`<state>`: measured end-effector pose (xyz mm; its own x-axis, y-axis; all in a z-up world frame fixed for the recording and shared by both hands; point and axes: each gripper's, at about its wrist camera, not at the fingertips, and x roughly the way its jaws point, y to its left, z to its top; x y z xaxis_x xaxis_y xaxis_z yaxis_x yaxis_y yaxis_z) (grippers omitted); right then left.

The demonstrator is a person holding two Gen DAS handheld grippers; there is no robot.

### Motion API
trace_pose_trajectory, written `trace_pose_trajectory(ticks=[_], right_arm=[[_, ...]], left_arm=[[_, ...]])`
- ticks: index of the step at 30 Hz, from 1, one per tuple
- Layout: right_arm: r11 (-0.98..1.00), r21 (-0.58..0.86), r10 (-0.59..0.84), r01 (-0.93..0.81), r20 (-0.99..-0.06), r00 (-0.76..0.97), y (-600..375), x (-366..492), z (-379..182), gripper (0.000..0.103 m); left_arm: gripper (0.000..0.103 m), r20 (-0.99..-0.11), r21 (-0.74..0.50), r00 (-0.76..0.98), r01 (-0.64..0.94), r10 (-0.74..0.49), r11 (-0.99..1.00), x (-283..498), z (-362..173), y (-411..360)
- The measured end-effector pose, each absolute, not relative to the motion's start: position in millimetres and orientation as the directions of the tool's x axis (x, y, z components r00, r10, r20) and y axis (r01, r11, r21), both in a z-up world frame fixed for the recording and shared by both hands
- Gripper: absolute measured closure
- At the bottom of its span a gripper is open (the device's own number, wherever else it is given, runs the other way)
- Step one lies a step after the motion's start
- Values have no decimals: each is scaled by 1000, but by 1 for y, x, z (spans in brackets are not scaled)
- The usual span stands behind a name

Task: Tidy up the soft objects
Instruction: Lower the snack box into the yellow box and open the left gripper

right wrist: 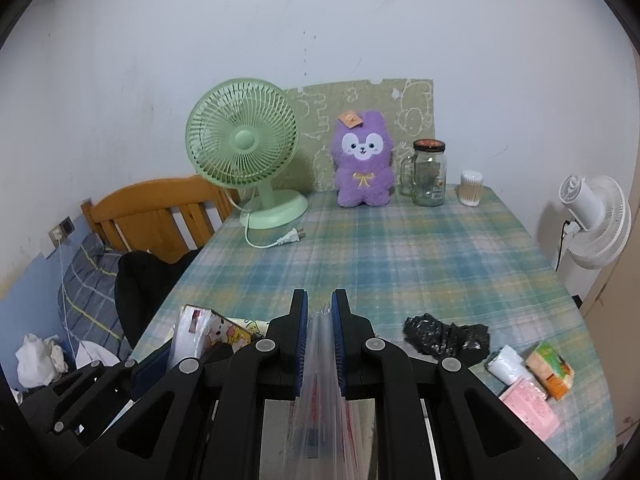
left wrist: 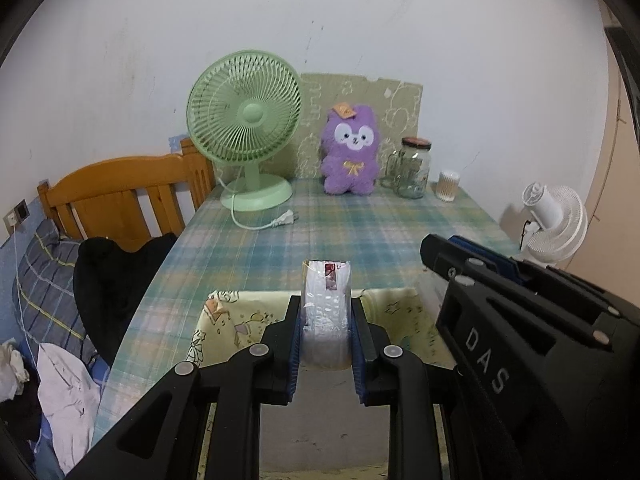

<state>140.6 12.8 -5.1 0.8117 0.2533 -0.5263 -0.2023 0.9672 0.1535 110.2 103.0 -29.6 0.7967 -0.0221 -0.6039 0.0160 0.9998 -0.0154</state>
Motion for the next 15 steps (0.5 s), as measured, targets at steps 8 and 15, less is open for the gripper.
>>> trace_pose_trajectory(ticks=[8,15], right_arm=[[965,173,262,-198,-592,762,25,160,-33,88],[967,167,255,-193,-618,744,31,167,-47,88]], left_arm=[[78,-664,-21,747,-5,-10,1000,123,-54,112],[56,-695,-22,719,-22,1,1000,126,-69,117]])
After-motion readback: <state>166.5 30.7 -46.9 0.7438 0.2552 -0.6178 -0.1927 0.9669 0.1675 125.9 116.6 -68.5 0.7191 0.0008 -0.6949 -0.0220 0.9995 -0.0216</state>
